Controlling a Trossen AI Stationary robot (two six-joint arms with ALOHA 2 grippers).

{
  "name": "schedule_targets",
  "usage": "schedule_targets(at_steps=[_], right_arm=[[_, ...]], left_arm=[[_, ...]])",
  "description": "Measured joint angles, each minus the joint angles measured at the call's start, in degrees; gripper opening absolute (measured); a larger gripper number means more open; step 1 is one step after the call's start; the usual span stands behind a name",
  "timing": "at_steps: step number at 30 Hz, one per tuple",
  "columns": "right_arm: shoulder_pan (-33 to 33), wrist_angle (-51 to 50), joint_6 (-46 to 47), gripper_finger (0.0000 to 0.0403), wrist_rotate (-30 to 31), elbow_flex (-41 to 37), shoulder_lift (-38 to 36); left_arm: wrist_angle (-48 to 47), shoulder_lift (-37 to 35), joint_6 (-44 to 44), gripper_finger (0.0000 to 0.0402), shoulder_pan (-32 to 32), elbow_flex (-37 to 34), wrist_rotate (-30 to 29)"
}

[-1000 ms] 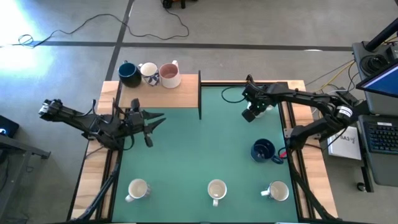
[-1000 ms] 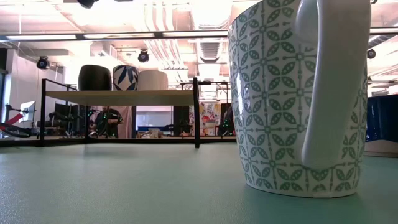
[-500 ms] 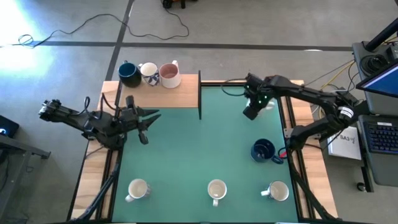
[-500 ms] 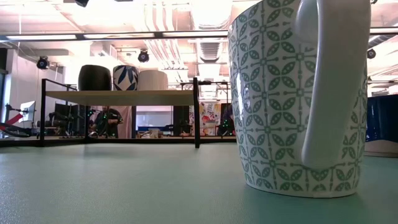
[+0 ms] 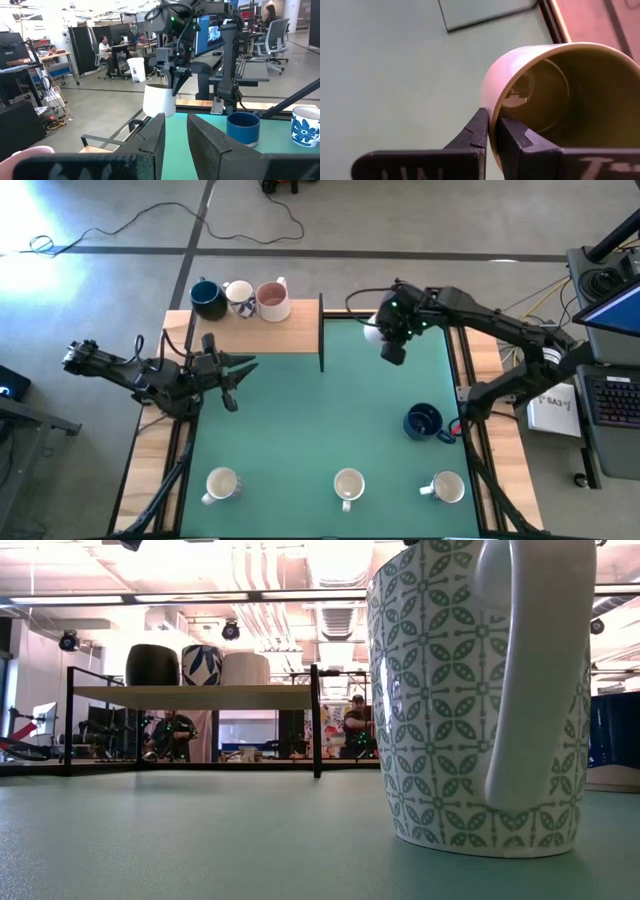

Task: Place coffee mugs
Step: Put the white green mug on the shelf

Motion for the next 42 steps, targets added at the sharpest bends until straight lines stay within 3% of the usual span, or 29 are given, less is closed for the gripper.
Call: schedule_targets(at_steps=[16,34,42], right_arm=[[5.1,-1.5,-4.5,0.0013,0.7,14.1,10.3],[13.1,-6.9,2.5,0.0013,0.0,15.0,11.8],[16.3,4.3,3.0,0.0013,0.2,15.0,11.8]], left_arm=[[-2.7,-1.6,-1.8,0.0064,0.0,0.0,0.0],[-4.3,-2.3,-3.9,0.0064,0.0,0.0,0.0],[-4.4,-2.0,-4.2,0.0064,0.0,0.0,0.0]])
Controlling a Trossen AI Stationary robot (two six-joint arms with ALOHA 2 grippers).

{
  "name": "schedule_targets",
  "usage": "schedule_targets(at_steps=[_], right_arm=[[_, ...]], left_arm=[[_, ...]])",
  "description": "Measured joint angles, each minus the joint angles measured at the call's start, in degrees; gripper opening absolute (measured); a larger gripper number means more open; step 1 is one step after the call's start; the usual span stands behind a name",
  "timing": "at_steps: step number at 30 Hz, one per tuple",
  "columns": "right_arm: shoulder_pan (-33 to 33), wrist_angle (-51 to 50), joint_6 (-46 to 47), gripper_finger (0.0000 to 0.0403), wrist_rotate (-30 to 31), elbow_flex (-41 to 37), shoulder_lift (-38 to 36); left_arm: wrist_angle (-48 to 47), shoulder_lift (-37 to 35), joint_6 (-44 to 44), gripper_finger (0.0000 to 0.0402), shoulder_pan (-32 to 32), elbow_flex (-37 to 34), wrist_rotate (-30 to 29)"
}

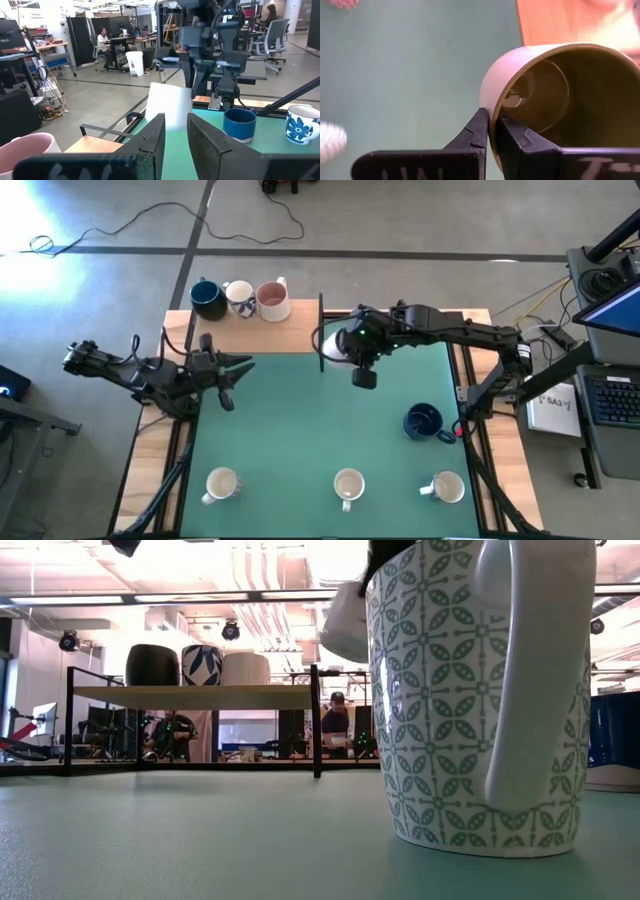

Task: Place coffee mugs
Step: Put the white green mug on the shelf

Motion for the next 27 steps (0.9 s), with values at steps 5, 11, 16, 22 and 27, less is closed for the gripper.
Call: schedule_targets(at_steps=[5,11,16,22,27], right_arm=[[0.2,4.2,0.7,0.0013,-0.8,0.0,0.4],[1.8,4.8,3.1,0.0013,-5.9,0.0,3.8],[3.7,8.1,3.2,0.0013,-6.7,0.0,8.7],[3.9,11.4,4.6,0.0013,-5.8,0.0,14.0],[4.5,11.0,4.6,0.0013,-6.2,0.0,18.4]], left_arm=[[-0.1,0.1,-0.2,0.0064,0.0,0.0,0.0],[-0.1,0.1,-0.2,0.0064,0.0,0.0,0.0],[-0.2,0.2,-0.5,0.0064,0.0,0.0,0.0],[-3.3,0.2,-3.9,0.0064,0.0,0.0,0.0],[-9.3,0.9,-10.2,0.0064,0.0,0.0,0.1]])
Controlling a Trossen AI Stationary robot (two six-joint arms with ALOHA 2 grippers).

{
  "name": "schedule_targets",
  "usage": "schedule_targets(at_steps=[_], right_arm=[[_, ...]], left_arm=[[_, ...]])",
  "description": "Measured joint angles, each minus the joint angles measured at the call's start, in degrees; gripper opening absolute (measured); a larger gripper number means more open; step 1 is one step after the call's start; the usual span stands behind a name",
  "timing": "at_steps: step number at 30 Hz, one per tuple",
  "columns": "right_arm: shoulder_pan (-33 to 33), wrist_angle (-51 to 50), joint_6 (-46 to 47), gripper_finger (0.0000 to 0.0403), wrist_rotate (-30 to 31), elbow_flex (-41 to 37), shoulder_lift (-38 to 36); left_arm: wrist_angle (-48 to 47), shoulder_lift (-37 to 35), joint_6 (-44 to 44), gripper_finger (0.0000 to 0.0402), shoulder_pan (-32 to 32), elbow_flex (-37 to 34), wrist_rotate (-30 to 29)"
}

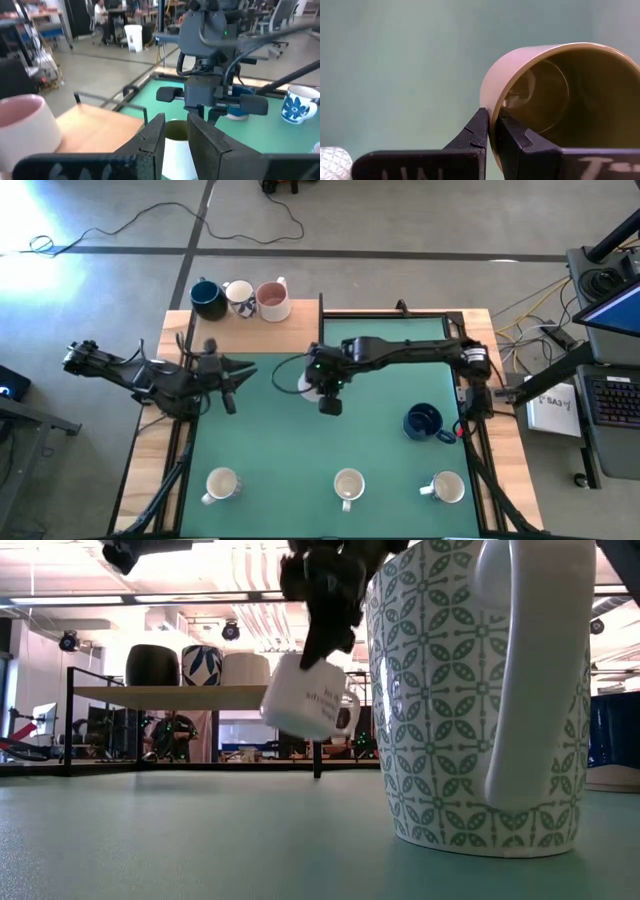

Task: Place coffee mugs
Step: Put the white green mug on the shelf

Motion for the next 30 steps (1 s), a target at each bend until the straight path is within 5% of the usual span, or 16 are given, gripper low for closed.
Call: schedule_targets(at_steps=[14,30], right_arm=[[2.1,0.9,-0.5,0.0016,-4.1,0.2,7.5],[1.9,-5.2,3.2,0.014,-2.7,0.0,-5.3]], left_arm=[[-4.8,2.0,-3.4,0.0064,0.0,0.0,7.1],[-6.2,7.1,-4.6,0.0069,0.0,0.0,17.4]])
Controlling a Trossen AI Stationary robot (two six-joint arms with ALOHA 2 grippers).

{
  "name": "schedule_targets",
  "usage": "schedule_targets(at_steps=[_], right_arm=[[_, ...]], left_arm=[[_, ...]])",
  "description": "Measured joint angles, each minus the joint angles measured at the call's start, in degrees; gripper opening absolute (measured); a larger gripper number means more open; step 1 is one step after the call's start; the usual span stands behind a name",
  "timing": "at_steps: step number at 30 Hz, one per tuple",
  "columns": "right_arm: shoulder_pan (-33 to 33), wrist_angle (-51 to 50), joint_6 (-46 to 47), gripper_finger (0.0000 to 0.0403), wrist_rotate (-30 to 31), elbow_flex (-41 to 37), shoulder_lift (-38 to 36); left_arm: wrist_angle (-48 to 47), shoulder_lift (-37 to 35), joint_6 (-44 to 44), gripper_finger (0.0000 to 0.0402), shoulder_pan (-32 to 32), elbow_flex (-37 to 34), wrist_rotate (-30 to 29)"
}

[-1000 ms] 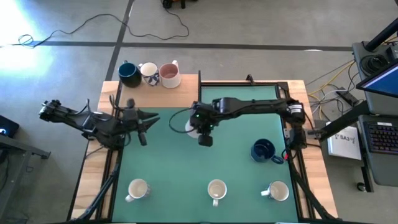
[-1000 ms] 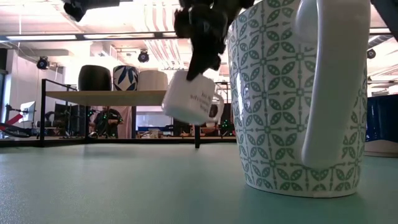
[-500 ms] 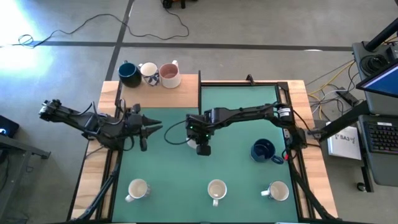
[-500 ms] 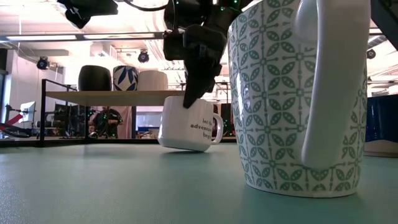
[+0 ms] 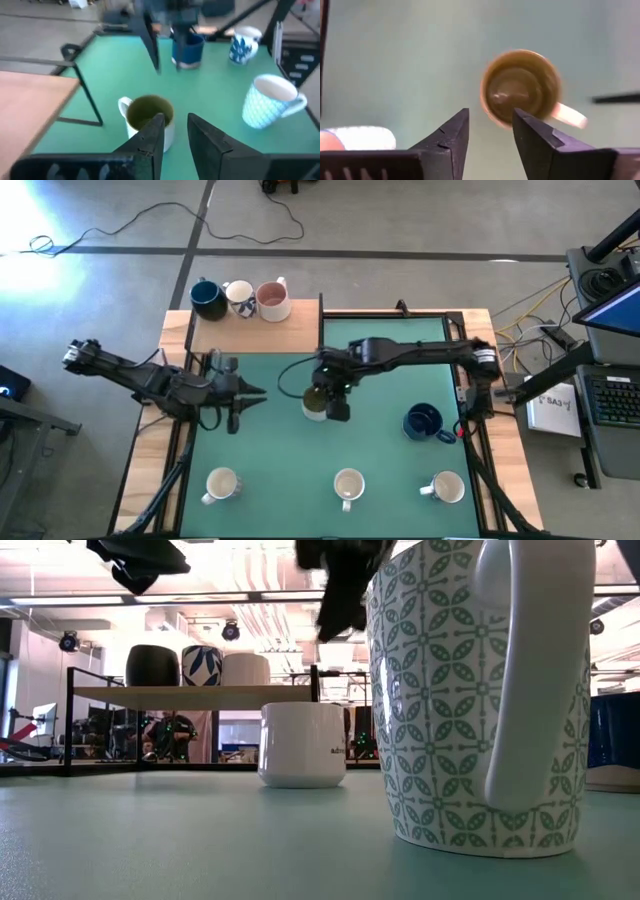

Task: Place coffee mugs
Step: Put the white green mug on the shelf

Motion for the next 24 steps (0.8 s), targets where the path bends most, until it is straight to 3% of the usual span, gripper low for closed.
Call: schedule_targets(at_steps=[9,16,24], right_arm=[[-0.2,-16.3,6.5,0.0138,24.5,-0.1,-10.9],[0.3,-11.8,7.3,0.0137,27.5,-5.1,-21.2],[1.5,5.2,7.2,0.0137,27.2,-26.6,-35.0]], left_arm=[[4.0,10.4,3.8,0.0134,0.0,0.0,2.3],[4.0,17.0,2.7,0.0159,0.3,3.1,3.2],[2.5,27.1,7.3,0.016,1.8,9.9,6.2]])
